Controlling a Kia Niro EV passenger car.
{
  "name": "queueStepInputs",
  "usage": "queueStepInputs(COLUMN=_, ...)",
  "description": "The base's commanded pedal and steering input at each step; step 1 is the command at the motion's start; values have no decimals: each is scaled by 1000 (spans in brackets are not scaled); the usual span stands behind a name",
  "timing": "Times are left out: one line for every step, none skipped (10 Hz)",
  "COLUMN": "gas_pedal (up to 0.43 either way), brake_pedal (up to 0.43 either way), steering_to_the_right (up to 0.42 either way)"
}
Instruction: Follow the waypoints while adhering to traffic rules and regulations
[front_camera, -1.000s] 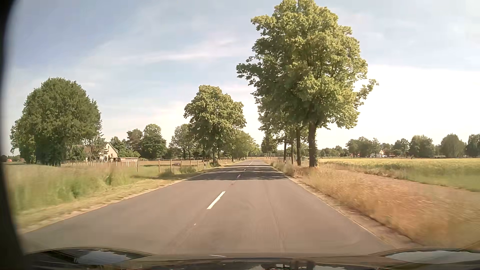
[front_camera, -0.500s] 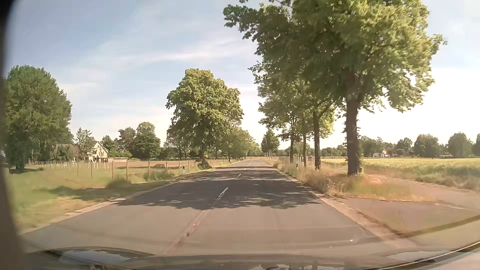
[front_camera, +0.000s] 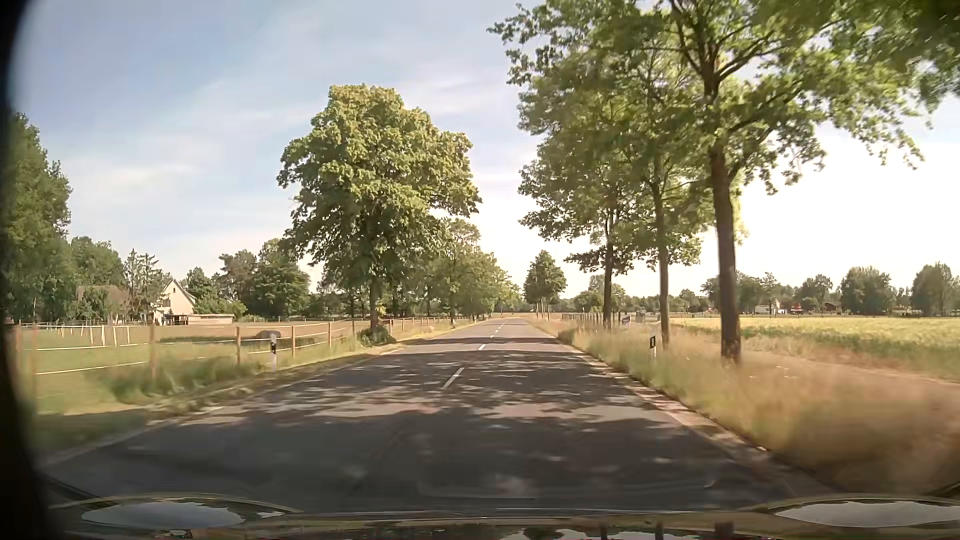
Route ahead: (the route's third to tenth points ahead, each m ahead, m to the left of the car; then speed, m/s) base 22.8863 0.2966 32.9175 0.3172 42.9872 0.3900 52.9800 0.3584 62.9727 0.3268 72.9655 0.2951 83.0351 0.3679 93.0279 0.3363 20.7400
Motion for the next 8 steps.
queueStepInputs(gas_pedal=220, brake_pedal=0, steering_to_the_right=-2)
queueStepInputs(gas_pedal=220, brake_pedal=0, steering_to_the_right=-2)
queueStepInputs(gas_pedal=220, brake_pedal=0, steering_to_the_right=-2)
queueStepInputs(gas_pedal=220, brake_pedal=0, steering_to_the_right=-2)
queueStepInputs(gas_pedal=220, brake_pedal=0, steering_to_the_right=-2)
queueStepInputs(gas_pedal=220, brake_pedal=0, steering_to_the_right=-2)
queueStepInputs(gas_pedal=220, brake_pedal=0, steering_to_the_right=-2)
queueStepInputs(gas_pedal=220, brake_pedal=0, steering_to_the_right=-2)
